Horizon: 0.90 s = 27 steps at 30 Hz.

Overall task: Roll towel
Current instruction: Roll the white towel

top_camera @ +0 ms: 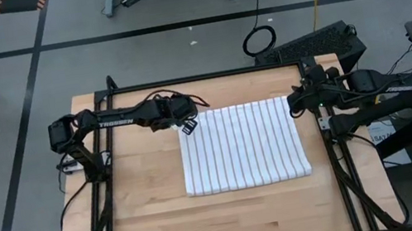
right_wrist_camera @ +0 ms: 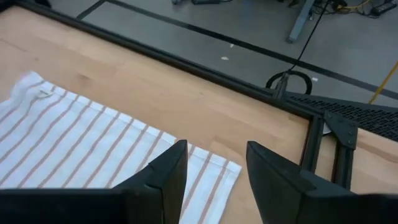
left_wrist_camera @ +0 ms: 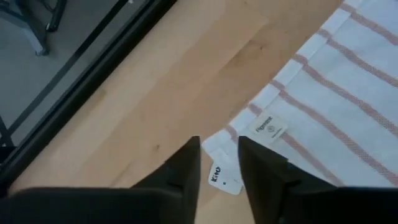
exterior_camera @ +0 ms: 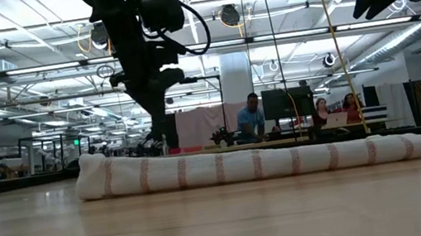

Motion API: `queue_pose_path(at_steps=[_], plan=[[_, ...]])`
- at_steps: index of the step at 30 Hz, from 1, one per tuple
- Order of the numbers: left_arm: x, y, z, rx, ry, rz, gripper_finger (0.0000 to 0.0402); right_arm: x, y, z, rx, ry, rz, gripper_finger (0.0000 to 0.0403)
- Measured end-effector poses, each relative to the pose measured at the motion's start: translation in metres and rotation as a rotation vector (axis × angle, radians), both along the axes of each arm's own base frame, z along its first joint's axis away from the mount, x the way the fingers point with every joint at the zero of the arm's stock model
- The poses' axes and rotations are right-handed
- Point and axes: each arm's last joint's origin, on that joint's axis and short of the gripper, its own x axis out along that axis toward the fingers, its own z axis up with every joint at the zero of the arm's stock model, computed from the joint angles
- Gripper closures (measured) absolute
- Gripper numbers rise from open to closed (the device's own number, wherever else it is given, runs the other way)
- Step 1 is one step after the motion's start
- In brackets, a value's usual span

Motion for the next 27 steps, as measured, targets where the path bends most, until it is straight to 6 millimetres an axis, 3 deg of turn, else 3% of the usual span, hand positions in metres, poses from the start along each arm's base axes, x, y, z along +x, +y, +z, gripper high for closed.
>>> queue_pose_path(at_steps=[3,8,12,16,20,23,27], plan=[[-0.003,0.000,0.001,-0.002,0.036,0.020,0.0258,0.000,0.000,0.000,-0.001,0.003,0.003,0.0248],[-0.017,0.009,0.018,-0.053,0.073,0.177,0.0245,0.000,0.000,0.000,0.004,-0.005,-0.004,0.0248],[-0.018,0.027,0.034,-0.188,-0.108,0.201,0.0244,0.001,0.000,0.000,0.009,-0.025,-0.009,0.0248],[-0.004,0.051,0.036,-0.301,-0.347,0.032,0.0244,0.003,0.001,0.001,0.032,-0.051,0.000,0.0248],[0.013,0.063,0.020,-0.397,-0.446,-0.122,0.0244,0.006,-0.003,-0.005,0.108,-0.077,-0.135,0.0251],[0.016,0.065,0.002,-0.444,-0.380,-0.099,0.0244,0.012,-0.011,-0.019,0.243,-0.055,-0.255,0.0267],[0.019,0.061,-0.027,-0.507,-0.243,-0.066,0.0244,0.033,-0.025,-0.043,0.398,-0.069,-0.275,0.0296]])
